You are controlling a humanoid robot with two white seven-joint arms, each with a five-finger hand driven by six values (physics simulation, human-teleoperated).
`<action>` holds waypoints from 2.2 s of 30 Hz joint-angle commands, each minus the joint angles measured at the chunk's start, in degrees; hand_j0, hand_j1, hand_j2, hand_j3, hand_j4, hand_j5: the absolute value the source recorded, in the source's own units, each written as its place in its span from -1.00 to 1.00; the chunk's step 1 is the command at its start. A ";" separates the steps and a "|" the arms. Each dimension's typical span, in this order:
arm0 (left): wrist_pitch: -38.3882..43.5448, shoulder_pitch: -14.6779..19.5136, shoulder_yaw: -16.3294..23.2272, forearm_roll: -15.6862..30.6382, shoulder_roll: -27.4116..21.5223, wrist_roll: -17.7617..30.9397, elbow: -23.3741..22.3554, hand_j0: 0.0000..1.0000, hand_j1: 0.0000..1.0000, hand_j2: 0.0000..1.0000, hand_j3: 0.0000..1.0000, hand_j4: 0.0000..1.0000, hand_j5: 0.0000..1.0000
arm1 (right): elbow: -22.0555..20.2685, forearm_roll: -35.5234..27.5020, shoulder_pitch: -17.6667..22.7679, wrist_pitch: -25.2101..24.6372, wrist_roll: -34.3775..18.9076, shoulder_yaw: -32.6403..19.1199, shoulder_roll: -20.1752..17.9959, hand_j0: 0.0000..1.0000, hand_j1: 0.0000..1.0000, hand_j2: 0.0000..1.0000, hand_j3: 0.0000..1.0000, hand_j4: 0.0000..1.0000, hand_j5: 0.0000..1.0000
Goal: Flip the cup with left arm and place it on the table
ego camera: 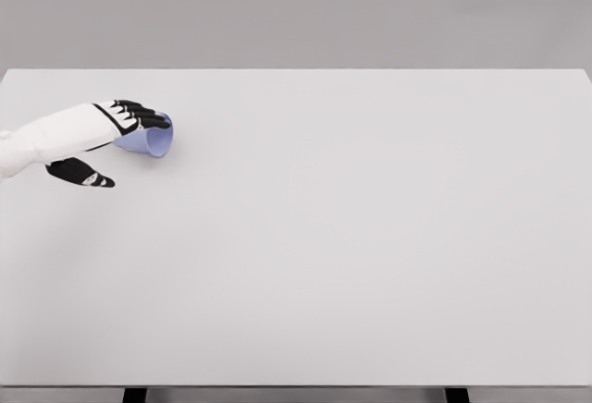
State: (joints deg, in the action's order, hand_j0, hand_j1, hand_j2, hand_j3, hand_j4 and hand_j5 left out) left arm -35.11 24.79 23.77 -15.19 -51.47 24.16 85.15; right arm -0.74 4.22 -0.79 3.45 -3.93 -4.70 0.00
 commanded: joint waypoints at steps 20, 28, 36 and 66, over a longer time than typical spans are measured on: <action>29.22 23.11 22.73 22.48 -4.08 10.03 -1.39 1.00 1.00 1.00 1.00 1.00 1.00 | 0.39 -0.01 0.35 -0.11 -0.02 0.39 0.00 1.00 1.00 1.00 1.00 1.00 1.00; 33.88 23.38 25.89 19.06 -1.18 9.24 -4.99 1.00 1.00 1.00 1.00 1.00 1.00 | 0.39 -0.01 0.35 -0.20 -0.02 0.39 0.00 1.00 1.00 1.00 1.00 1.00 1.00; 36.60 25.93 28.97 8.77 4.97 4.23 -10.00 1.00 1.00 1.00 1.00 1.00 1.00 | 0.39 -0.01 0.35 -0.20 -0.02 0.39 0.00 1.00 1.00 1.00 1.00 1.00 1.00; 36.52 25.40 31.95 2.53 9.98 1.68 -15.62 0.90 0.90 0.90 0.90 0.90 0.90 | 0.39 -0.01 0.35 -0.20 -0.02 0.39 0.00 1.00 1.00 1.00 1.00 1.00 1.00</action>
State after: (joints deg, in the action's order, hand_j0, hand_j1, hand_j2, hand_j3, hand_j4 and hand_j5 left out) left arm 1.43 50.19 55.47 -12.07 -41.75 26.32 70.11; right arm -0.35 4.22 -0.44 3.29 -3.94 -4.31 0.00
